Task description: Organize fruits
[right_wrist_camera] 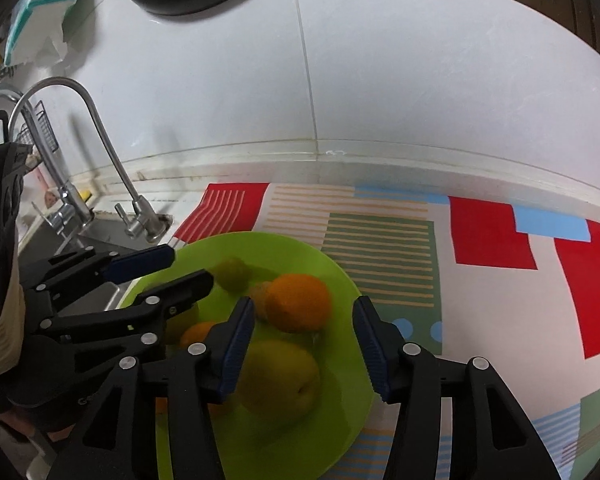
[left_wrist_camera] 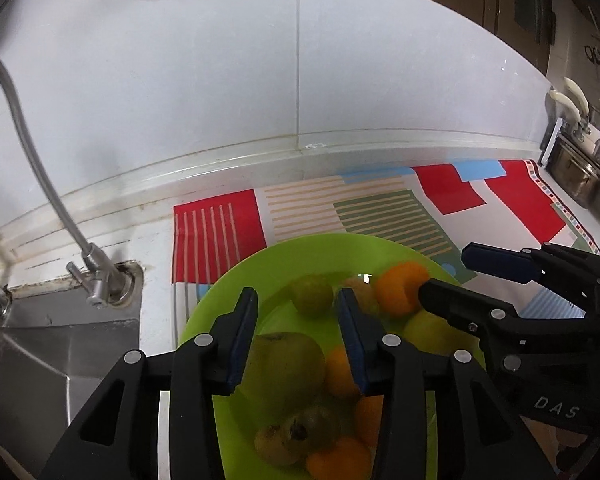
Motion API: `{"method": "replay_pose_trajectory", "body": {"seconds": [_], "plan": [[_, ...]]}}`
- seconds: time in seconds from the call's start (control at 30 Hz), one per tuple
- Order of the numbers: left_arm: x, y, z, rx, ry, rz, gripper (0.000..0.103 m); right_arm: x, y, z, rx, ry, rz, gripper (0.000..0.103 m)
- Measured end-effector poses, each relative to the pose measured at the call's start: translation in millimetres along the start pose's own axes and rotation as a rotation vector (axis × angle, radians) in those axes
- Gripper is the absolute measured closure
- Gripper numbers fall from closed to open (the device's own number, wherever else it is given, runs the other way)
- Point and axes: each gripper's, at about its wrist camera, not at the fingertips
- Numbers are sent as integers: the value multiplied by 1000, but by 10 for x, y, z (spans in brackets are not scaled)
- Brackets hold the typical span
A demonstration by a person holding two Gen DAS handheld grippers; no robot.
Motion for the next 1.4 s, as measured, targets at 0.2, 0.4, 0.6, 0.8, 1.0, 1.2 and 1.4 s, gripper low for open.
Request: {"method": "replay_pose_trajectory", "body": {"seconds": [0.2,0.4,0.6,0.8,1.0,1.2,1.4], "plan": [[-11,96,198,-19,-40,15,54,12,77,131,-17,20,-14,50],[-60,189,478,-53,-75,36,43,19,186,355,-54,44,-32,45],[-184,342,823,-97,-109,65,32,5,319,720,-116,70,-33,35],[-351,567,1190,-141,-138,101,22,-4,534,1085,-167,97,-19,28],[-611,826,1546,-189,-179,112,10,-30,844,1462,-205,112,-8,21],[-884,1151,1850,-222,-210,123,4,-93,1201,1845,-238,124,-13,17],[-1164,1460,2130,-236,-215,121,2,-164,1591,2175,-255,132,-27,16]]}}
Point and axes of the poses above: each gripper's, at about its wrist camera, not at the fingertips, and z roughly against the way its jaws point, x to its left, y to its underside, and after that the axes turned 10 degrees about x, right-handed
